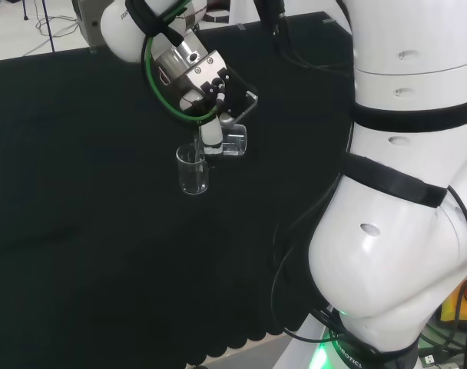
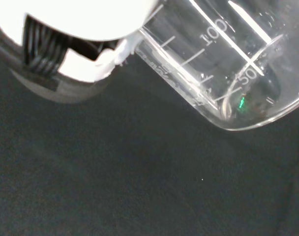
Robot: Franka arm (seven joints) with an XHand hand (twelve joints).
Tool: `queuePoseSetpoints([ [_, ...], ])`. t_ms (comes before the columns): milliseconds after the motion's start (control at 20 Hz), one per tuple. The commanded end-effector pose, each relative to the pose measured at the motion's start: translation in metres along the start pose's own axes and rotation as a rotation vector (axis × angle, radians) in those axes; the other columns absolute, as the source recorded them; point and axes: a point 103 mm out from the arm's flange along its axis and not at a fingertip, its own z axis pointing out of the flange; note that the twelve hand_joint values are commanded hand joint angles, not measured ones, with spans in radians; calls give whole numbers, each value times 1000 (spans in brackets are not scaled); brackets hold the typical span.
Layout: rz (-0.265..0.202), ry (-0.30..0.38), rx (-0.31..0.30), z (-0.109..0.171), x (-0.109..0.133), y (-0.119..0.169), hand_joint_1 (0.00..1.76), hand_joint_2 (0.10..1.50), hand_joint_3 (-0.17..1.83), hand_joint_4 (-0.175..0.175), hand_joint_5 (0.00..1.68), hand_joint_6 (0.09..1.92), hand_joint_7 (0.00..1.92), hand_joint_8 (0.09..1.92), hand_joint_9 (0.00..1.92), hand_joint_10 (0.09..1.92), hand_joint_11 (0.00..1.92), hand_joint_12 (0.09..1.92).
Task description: Pour the water from the handheld beaker into the one on the table.
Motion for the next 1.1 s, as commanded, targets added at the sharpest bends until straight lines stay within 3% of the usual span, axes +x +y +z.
queuePoseSetpoints([
  [50, 16, -11, 23, 2, -2, 2, 1310, 623, 751, -175, 1208, 796, 1262, 781, 1505, 711, 1254, 782],
  [1100, 32, -61, 53, -15, 4, -2, 1310, 624, 751, -175, 1205, 802, 1258, 787, 1502, 717, 1251, 787],
])
